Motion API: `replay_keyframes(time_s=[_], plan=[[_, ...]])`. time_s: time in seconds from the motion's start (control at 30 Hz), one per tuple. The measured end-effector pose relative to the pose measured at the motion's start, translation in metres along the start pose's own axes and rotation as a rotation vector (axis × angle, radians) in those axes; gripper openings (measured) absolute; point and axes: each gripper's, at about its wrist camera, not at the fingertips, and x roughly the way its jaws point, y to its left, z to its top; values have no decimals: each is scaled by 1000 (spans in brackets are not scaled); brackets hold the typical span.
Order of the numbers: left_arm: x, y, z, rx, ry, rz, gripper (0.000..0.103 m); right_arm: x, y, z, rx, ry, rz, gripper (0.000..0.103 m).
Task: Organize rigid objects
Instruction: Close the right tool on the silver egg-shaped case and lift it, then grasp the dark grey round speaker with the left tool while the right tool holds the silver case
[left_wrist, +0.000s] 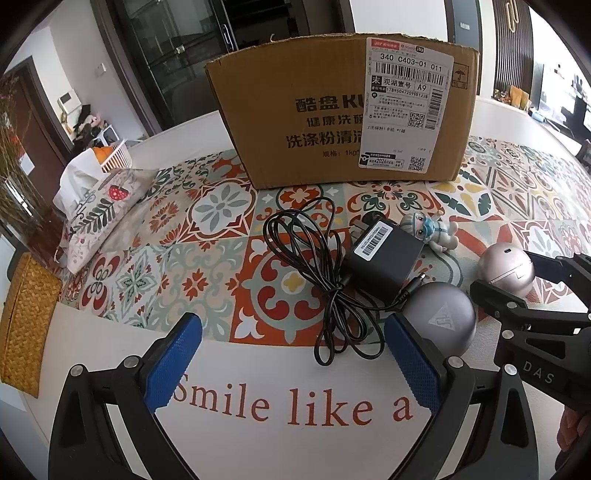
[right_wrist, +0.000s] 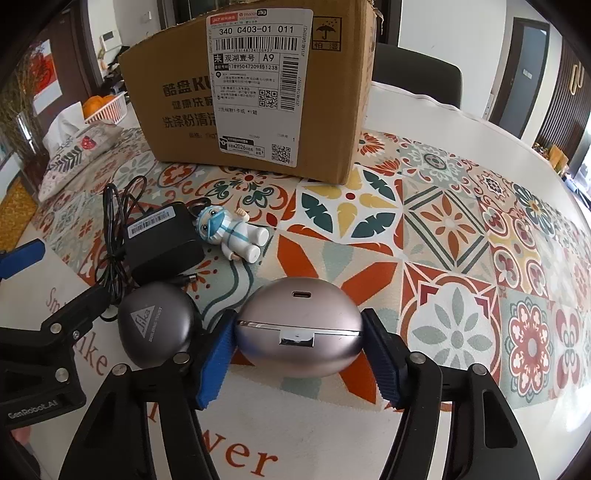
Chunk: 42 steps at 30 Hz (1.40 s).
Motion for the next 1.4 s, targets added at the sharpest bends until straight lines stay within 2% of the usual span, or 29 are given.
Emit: replay_keyframes(time_s=[0.17, 0.43, 0.67, 0.87, 1.4], plan=[[-7, -2, 1, 4, -10, -13, 101, -7, -1, -1, 11, -11, 5, 66], [-33, -14, -1, 28, -69, -50, 101, -39, -10, -8, 35, -62, -18, 66], [-49, -37, -8, 87, -128, -75, 101, -70, -22, -24, 54, -89, -68, 66], [-41, -55, -10, 109, -109, -126, 99, -81, -30, -36, 60, -84, -102, 66], [-2, -77, -11, 137, -55, -173, 79, -69, -36, -42, 50, -49, -135, 66]])
